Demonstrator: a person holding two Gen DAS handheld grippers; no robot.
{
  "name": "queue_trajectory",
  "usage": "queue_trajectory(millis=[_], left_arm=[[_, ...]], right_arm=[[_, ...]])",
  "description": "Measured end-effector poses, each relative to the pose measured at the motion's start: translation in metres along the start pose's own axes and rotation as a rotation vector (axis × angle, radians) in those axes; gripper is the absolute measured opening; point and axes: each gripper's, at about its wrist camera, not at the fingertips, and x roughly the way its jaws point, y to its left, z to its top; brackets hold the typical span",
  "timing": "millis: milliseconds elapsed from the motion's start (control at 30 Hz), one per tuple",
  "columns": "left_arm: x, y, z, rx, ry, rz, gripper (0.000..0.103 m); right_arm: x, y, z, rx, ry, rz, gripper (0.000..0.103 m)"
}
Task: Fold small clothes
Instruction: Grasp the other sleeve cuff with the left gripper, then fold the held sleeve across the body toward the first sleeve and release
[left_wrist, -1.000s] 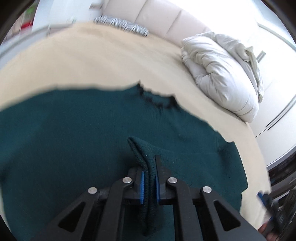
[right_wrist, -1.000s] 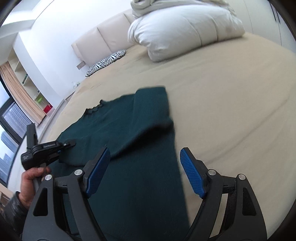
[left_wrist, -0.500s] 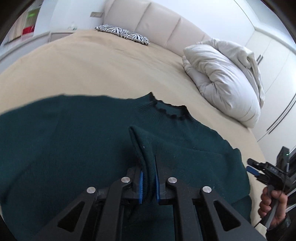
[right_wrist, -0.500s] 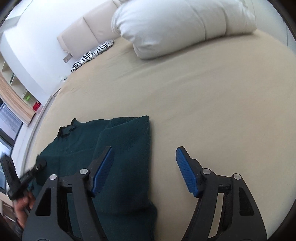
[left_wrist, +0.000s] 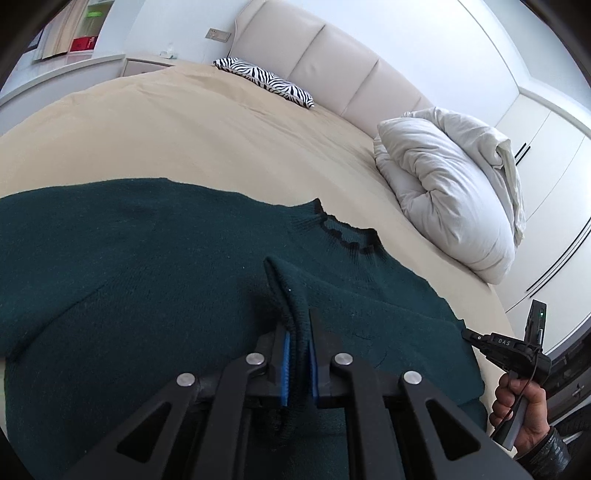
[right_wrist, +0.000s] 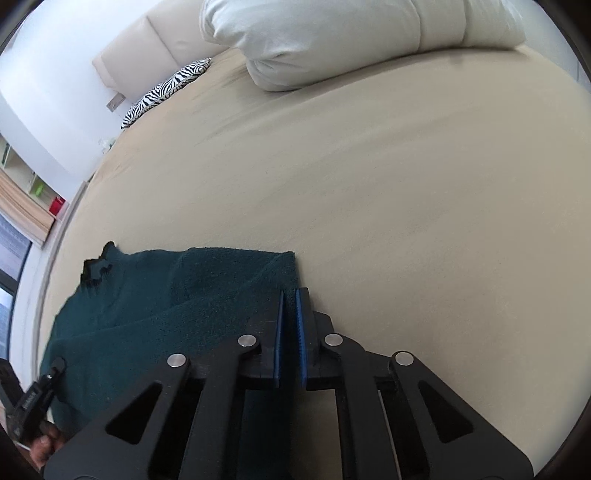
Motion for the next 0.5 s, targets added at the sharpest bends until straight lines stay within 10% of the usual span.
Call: queue_trajectory(millis=[333, 433, 500], left_arm=[[0.017, 0.01, 0.0, 0.008, 0.048, 0.001, 0.012], [0.018, 0.014, 0.0, -0.008, 0.053, -0.015, 0.014], [0.02, 0.018, 0.0, -0.028, 0.056, -0.033, 0.014]], right_arm=[[-0.003, -0.018, -0.003, 0.022, -0.002, 0.004, 0.002], [-0.028, -0.015, -0.008, 0.026, -0.025, 0.051, 0.008], [-0.05, -0.012, -0.019, 0.012, -0.023, 0.093, 0.032]])
